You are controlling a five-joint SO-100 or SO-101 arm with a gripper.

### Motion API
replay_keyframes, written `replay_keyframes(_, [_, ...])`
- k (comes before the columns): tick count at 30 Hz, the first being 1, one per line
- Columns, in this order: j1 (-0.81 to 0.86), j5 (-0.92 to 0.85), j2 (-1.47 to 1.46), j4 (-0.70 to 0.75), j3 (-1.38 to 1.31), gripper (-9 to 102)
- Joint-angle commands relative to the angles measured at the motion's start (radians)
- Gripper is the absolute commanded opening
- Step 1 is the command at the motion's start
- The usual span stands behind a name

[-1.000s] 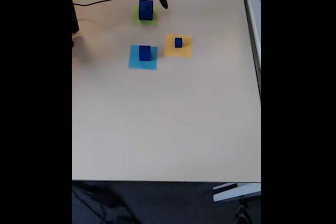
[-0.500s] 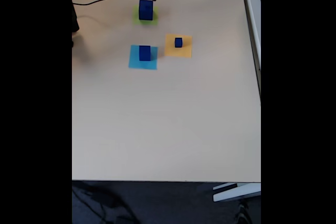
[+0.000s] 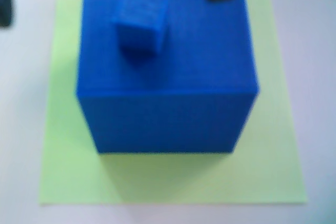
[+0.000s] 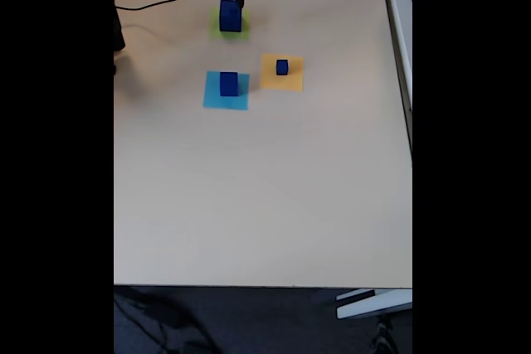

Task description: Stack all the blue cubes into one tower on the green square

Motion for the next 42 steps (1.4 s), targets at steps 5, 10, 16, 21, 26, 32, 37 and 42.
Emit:
replay_keyframes(5, [-0.034,0.025,-0.011,0.011,-0.057,18])
replay_keyframes(10, [-0.037,0.028,0.0,0.021,-0.031,18])
replay_keyframes(16, [-0.021,0.017,0.006,0.029,0.011,18])
replay_keyframes(21, [-0.017,0.026,0.011,0.021,0.043,18])
replay_keyframes(26, [-0.012,0.025,0.003,0.017,0.044,17])
replay_keyframes(32, [-0.012,0.032,-0.015,-0.025,0.067,17])
replay_keyframes(37, [-0.014,0.043,-0.037,-0.058,0.08,17])
replay_keyframes(42, [-0.018,0.049,-0.046,-0.067,0.083,17])
